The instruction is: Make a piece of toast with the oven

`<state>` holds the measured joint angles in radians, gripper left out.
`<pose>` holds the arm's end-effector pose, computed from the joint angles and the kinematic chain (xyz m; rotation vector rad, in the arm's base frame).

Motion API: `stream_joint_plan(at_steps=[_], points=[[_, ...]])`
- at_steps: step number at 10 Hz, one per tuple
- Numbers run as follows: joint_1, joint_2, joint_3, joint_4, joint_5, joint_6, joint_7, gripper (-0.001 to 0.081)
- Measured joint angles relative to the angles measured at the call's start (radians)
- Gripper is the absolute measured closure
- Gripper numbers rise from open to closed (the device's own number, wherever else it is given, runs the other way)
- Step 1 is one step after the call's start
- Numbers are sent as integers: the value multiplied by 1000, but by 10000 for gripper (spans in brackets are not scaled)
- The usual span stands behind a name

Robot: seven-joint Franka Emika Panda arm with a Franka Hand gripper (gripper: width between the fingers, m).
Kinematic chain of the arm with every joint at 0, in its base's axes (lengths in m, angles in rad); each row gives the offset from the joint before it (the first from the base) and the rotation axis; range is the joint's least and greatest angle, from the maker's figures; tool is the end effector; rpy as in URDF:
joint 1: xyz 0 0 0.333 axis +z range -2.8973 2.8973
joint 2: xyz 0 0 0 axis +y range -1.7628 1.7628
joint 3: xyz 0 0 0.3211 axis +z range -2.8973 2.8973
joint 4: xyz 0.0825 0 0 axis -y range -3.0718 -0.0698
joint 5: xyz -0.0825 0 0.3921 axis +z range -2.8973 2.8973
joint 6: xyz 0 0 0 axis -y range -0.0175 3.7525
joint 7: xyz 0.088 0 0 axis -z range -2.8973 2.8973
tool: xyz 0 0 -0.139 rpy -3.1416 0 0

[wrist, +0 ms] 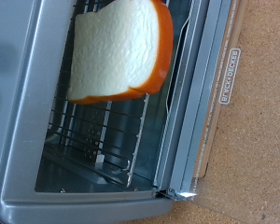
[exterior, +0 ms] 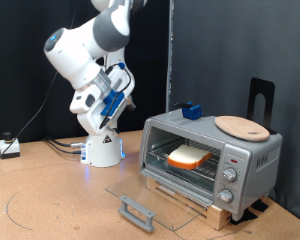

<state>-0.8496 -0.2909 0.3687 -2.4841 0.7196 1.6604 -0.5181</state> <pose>0.3747 -0.1021 0.3485 -2.3589 0.3295 0.2057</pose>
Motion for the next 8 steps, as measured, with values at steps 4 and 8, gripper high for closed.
stream_joint_plan(at_steps=[4,8], points=[[-13,33,8,5,-52,22,52,-1],[-54,219,-26,148,-128,-94,85,-1]])
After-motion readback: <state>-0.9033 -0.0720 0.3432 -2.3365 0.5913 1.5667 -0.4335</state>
